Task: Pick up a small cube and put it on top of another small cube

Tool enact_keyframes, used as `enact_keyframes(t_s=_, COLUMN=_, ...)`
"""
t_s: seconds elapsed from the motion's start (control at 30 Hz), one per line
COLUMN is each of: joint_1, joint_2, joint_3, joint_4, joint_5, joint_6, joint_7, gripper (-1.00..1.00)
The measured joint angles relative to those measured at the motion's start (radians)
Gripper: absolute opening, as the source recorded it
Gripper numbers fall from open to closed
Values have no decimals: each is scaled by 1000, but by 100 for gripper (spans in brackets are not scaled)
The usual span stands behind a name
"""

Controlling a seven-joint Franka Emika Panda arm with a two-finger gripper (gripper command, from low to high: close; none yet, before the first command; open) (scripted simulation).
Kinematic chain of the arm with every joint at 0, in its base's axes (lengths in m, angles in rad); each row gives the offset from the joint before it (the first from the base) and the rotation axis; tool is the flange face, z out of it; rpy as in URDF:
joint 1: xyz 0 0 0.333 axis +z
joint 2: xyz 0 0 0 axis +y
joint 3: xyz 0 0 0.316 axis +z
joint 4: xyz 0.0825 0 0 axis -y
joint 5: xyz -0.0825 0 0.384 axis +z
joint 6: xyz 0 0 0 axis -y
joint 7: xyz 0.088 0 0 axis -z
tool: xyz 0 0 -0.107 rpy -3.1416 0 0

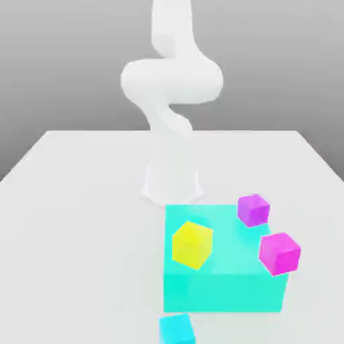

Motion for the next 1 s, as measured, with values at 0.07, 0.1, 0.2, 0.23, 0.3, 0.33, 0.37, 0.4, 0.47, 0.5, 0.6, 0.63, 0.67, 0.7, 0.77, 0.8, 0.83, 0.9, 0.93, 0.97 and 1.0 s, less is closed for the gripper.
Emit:
enact_keyframes(t_s=0.07, joint_1=10, joint_2=77, joint_3=-8, joint_4=-7, joint_5=4, joint_6=27, joint_7=-18, gripper=0)
enact_keyframes(t_s=0.1, joint_1=14, joint_2=114, joint_3=-11, joint_4=-10, joint_5=7, joint_6=40, joint_7=-27, gripper=0)
enact_keyframes(t_s=0.2, joint_1=26, joint_2=224, joint_3=-21, joint_4=-20, joint_5=14, joint_6=79, joint_7=-54, gripper=0)
enact_keyframes(t_s=0.23, joint_1=29, joint_2=260, joint_3=-24, joint_4=-23, joint_5=17, joint_6=92, joint_7=-63, gripper=0)
enact_keyframes(t_s=0.3, joint_1=37, joint_2=333, joint_3=-30, joint_4=-29, joint_5=22, joint_6=118, joint_7=-80, gripper=0)
enact_keyframes(t_s=0.33, joint_1=39, joint_2=369, joint_3=-32, joint_4=-32, joint_5=25, joint_6=131, joint_7=-90, gripper=0)
enact_keyframes(t_s=0.37, joint_1=41, joint_2=405, joint_3=-33, joint_4=-36, joint_5=28, joint_6=143, joint_7=-99, gripper=0)
enact_keyframes(t_s=0.4, joint_1=44, joint_2=441, joint_3=-35, joint_4=-39, joint_5=31, joint_6=156, joint_7=-108, gripper=0)
enact_keyframes(t_s=0.47, joint_1=48, joint_2=514, joint_3=-37, joint_4=-45, joint_5=36, joint_6=182, joint_7=-126, gripper=0)
enact_keyframes(t_s=0.5, joint_1=49, joint_2=550, joint_3=-38, joint_4=-48, joint_5=38, joint_6=195, joint_7=-134, gripper=0)
enact_keyframes(t_s=0.6, joint_1=53, joint_2=659, joint_3=-38, joint_4=-58, joint_5=43, joint_6=233, joint_7=-159, gripper=0)
enact_keyframes(t_s=0.63, joint_1=53, joint_2=695, joint_3=-37, joint_4=-61, joint_5=44, joint_6=246, joint_7=-167, gripper=0)
enact_keyframes(t_s=0.67, joint_1=54, joint_2=731, joint_3=-37, joint_4=-64, joint_5=44, joint_6=259, joint_7=-174, gripper=0)
enact_keyframes(t_s=0.7, joint_1=54, joint_2=767, joint_3=-36, joint_4=-68, joint_5=44, joint_6=272, joint_7=-180, gripper=0)
enact_keyframes(t_s=0.77, joint_1=53, joint_2=840, joint_3=-36, joint_4=-74, joint_5=41, joint_6=298, joint_7=-193, gripper=0)
enact_keyframes(t_s=0.8, joint_1=53, joint_2=876, joint_3=-36, joint_4=-77, joint_5=39, joint_6=311, joint_7=-198, gripper=0)
enact_keyframes(t_s=0.83, joint_1=53, joint_2=912, joint_3=-36, joint_4=-81, joint_5=35, joint_6=324, joint_7=-203, gripper=0)
enact_keyframes(t_s=0.9, joint_1=52, joint_2=984, joint_3=-35, joint_4=-84, joint_5=29, joint_6=354, joint_7=-210, gripper=0)
enact_keyframes(t_s=0.93, joint_1=51, joint_2=1020, joint_3=-34, joint_4=-81, joint_5=29, joint_6=377, joint_7=-213, gripper=0)
enact_keyframes(t_s=0.97, joint_1=48, joint_2=1056, joint_3=-30, joint_4=-75, joint_5=28, joint_6=403, joint_7=-214, gripper=0)
enact_keyframes(t_s=1.0, joint_1=48, joint_2=1092, joint_3=-29, joint_4=-69, joint_5=32, joint_6=430, joint_7=-217, gripper=0)
